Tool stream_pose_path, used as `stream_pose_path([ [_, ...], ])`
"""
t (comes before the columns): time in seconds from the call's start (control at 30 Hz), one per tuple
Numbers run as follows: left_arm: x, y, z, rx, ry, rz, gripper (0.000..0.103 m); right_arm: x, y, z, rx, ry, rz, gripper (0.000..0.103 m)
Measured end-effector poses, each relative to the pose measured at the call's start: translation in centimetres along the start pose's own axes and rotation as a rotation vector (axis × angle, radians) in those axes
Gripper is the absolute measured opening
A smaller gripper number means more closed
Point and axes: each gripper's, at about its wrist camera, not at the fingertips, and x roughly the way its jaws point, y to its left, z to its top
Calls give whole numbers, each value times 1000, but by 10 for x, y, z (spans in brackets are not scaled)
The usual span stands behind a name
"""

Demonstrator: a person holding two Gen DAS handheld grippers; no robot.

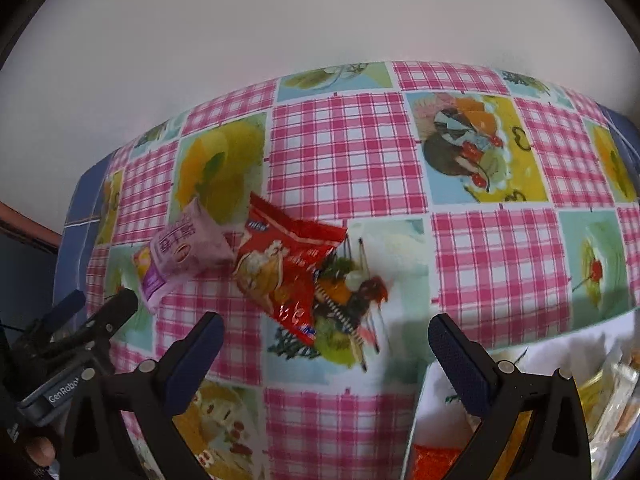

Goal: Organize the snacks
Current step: 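Withdraw both open tools from the tray toward the purple and red packets, then grasp the purple roll packet with the left tool while the right grasps the red candy packet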

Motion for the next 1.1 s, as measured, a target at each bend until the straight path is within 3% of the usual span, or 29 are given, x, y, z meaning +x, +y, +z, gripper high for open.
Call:
stream_pose_path([
  [0.07,4,-6,4,37,-11,34,100,1,-3,4,-11,1,-16,103],
  [0.47,30,-37,13,136,-9,8,99,5,-20,16,-18,19,-36,103],
  [0.87,39,-10,22,-24,-14,-34,97,9,-17,18,-39,22,-29,103],
  [1.1,39,21,17,-138,-12,-43,97,16,-8,18,-12,33,33,103],
])
